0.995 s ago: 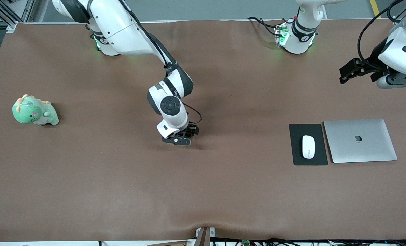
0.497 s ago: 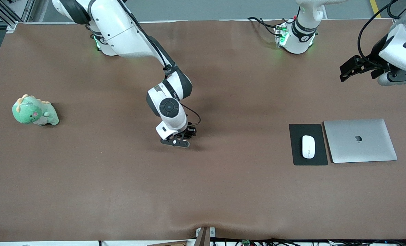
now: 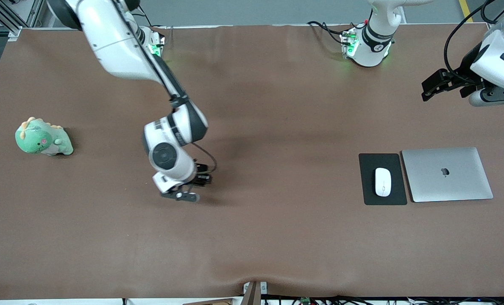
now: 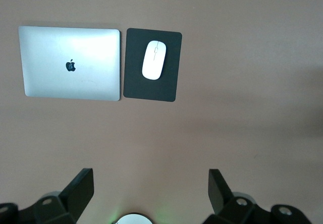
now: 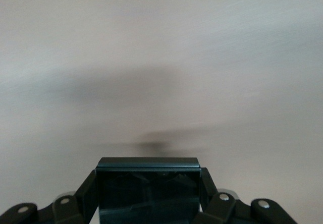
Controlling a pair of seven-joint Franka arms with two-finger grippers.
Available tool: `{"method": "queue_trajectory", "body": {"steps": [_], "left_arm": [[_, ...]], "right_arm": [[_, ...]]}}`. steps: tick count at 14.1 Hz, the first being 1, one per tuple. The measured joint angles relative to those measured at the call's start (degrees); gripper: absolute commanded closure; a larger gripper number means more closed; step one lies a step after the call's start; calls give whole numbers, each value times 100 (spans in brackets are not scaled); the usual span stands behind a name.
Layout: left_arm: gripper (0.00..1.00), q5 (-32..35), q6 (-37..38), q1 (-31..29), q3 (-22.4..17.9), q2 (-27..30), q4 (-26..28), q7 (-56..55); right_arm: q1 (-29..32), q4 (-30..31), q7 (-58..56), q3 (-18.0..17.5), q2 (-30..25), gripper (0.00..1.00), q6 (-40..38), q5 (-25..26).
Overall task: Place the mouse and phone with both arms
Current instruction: 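Carry the black phone with the right gripper toward the green plush toy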
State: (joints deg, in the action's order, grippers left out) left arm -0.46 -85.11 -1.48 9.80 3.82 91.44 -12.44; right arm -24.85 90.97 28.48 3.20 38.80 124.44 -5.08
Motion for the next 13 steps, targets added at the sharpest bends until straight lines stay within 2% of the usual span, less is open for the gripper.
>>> {"method": "queue_trajectory", "body": {"steps": [2,5,8,13], "left_arm": [[0,0,-5,0,-10,0,0,0],[0,0,-9,0,-20,0,0,0],[0,-1,-10,3,-20,0,1,0],[0,-1,-11,26,-10,0,2,0]], "right_arm": [[442,81,-583,6,-270,80,-327,6],[1041,554,-1155,11,-652,81,-382,28],[1517,1122,-1502,19,-1060,83,-334,380],[2465,2153,-2655,36,-1524,83,371,615]]}}
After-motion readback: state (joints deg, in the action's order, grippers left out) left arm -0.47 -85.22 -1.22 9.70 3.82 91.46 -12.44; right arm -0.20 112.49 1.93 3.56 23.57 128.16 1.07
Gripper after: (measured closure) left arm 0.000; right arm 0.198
